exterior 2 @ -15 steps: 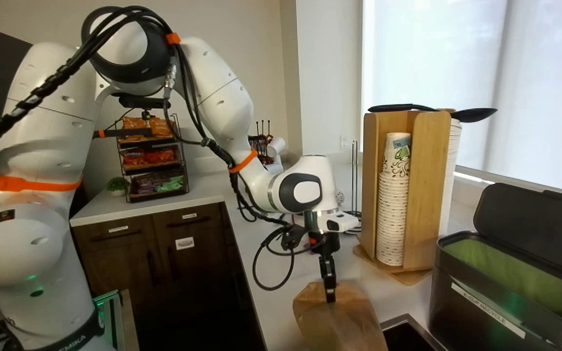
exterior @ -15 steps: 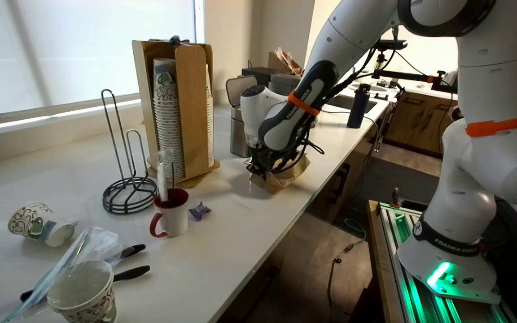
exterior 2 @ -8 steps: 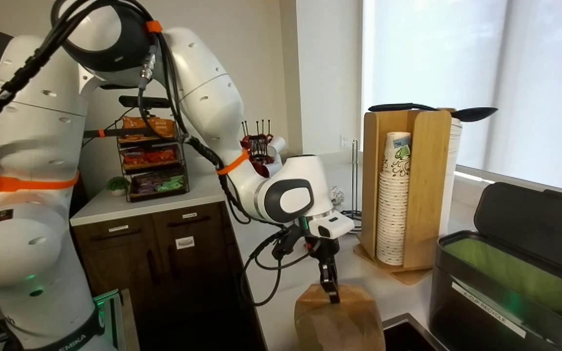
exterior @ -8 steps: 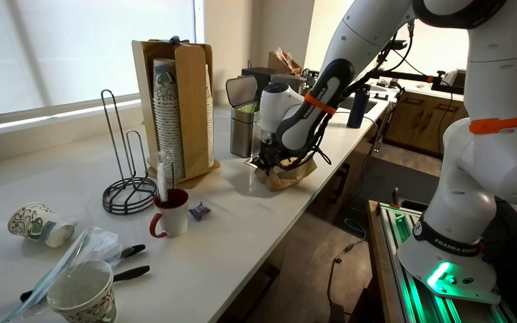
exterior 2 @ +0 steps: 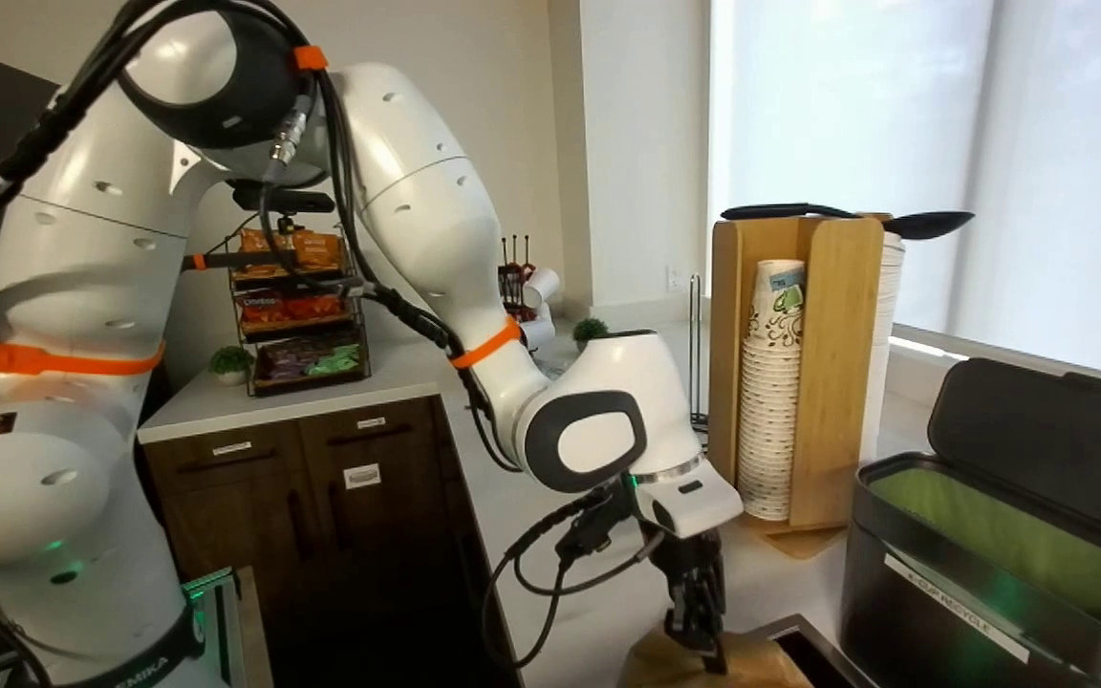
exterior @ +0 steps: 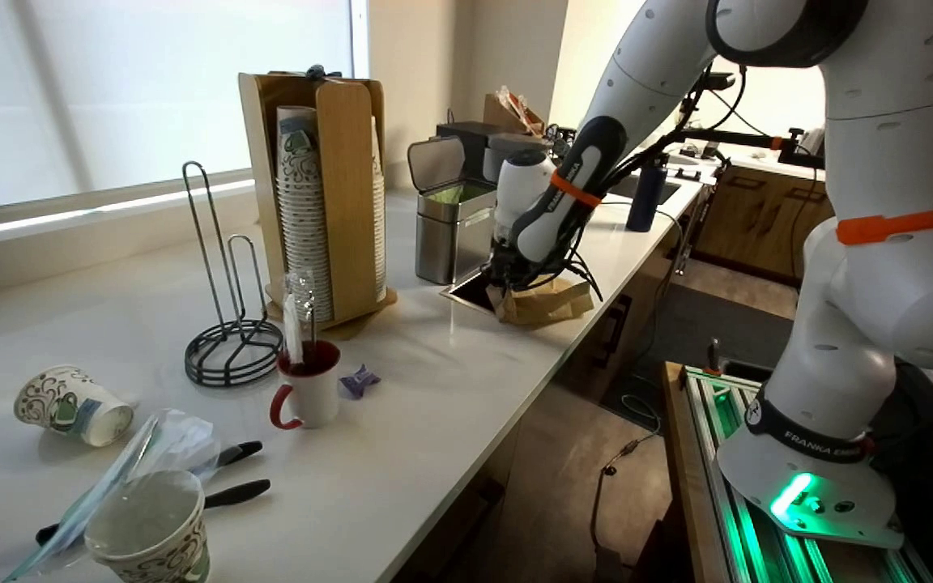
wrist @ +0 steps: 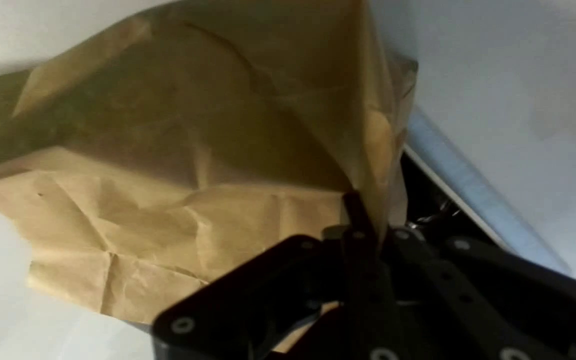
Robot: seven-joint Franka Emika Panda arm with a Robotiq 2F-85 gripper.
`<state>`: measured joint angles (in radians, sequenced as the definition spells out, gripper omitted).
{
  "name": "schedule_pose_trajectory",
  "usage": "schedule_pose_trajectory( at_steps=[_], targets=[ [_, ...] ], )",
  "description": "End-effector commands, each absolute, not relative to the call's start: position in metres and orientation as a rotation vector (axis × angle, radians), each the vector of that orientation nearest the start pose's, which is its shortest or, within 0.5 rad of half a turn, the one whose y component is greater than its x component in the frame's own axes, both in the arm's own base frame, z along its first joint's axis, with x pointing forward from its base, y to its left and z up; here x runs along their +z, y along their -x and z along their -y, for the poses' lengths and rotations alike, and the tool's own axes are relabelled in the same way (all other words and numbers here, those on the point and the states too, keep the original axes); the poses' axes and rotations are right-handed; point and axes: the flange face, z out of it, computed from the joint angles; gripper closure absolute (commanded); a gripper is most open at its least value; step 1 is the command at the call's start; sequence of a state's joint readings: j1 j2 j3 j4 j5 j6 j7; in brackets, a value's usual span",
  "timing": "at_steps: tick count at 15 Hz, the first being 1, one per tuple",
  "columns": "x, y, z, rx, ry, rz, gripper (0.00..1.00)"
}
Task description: Put the brown paper bag in the trash chute.
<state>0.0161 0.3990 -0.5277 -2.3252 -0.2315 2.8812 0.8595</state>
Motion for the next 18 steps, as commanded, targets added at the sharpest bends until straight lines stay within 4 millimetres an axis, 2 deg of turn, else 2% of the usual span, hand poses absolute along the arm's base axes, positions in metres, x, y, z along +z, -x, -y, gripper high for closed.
schedule_pose_trajectory(
  at_steps=[1,3,5,7,9,11,14,16,18],
  targets=[
    [0.204,-0.479,0.29,-0.54,2.734,-1.996,1.0],
    [0.212,-0.485,0.3,-0.646,2.714,-1.965,1.0],
    [0.222,-0.497,0.304,-0.793,2.833,-1.739,1.0],
    [0.221,-0.508,0.3,-0.849,2.918,-1.553,1.0],
    [0.214,-0.522,0.282,-0.892,2.964,-1.365,1.0],
    [0.198,-0.537,0.251,-0.905,2.992,-1.181,1.0],
    [0.176,-0.544,0.214,-0.939,2.997,-0.916,1.0],
    [0.162,-0.542,0.197,-0.94,2.984,-0.732,1.0],
    [0.149,-0.528,0.196,-0.897,2.994,-0.591,1.0]
  ],
)
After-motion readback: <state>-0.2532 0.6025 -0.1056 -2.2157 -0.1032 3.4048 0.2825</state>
